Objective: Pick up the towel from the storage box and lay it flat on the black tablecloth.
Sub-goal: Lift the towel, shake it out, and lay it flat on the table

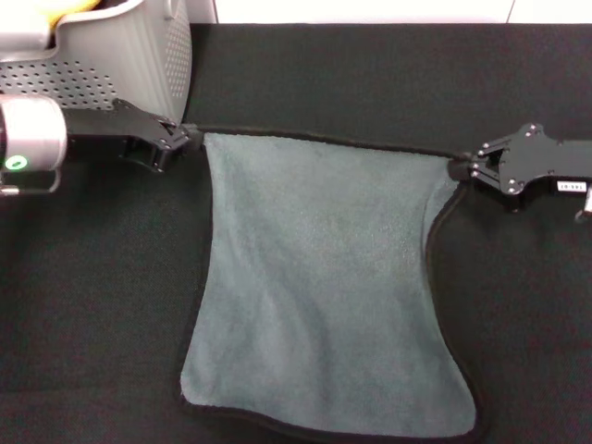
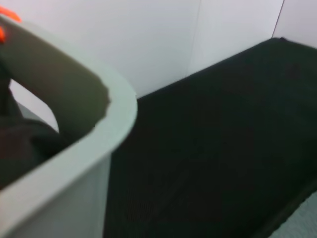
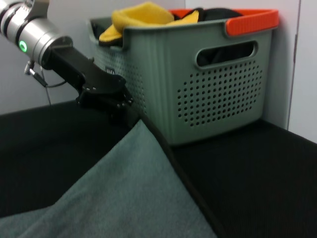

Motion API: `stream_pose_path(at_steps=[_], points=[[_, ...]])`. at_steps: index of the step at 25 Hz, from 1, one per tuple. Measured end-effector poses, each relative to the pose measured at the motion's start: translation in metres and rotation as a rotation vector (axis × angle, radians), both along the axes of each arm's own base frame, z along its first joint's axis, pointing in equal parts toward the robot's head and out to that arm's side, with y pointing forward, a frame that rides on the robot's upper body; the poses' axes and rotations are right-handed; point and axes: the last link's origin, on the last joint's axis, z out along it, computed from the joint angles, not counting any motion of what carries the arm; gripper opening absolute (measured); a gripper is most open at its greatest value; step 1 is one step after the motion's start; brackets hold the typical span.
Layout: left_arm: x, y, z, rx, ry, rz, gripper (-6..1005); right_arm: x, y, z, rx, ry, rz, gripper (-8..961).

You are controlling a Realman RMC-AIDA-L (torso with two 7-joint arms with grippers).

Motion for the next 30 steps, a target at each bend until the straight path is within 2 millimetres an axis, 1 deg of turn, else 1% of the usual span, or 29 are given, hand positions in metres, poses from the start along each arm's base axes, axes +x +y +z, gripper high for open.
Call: stream_pose_path(at_steps=[5,15,22,30], points=[[0.000,0.003,-0.008,-0.005,0.026,0.003,22,-0.007,0.010,0.001,-0.007,-0.070,0.041,17],[-0.003,0.004,-0.007,0.012,0.032,0.018,51,-0.017,0.029,0.002,0.002,-0.202,0.103,17],[-0.007,0.003,-0.007,0.026,0.036,0.032,71,-0.019,0.035,0.002,0.017,-0.229,0.102,17],[-0.007,0.004,-0.007,0.031,0.039,0.030,95,-0.019,0.036,0.000,0.033,-0.240,0.098,21]])
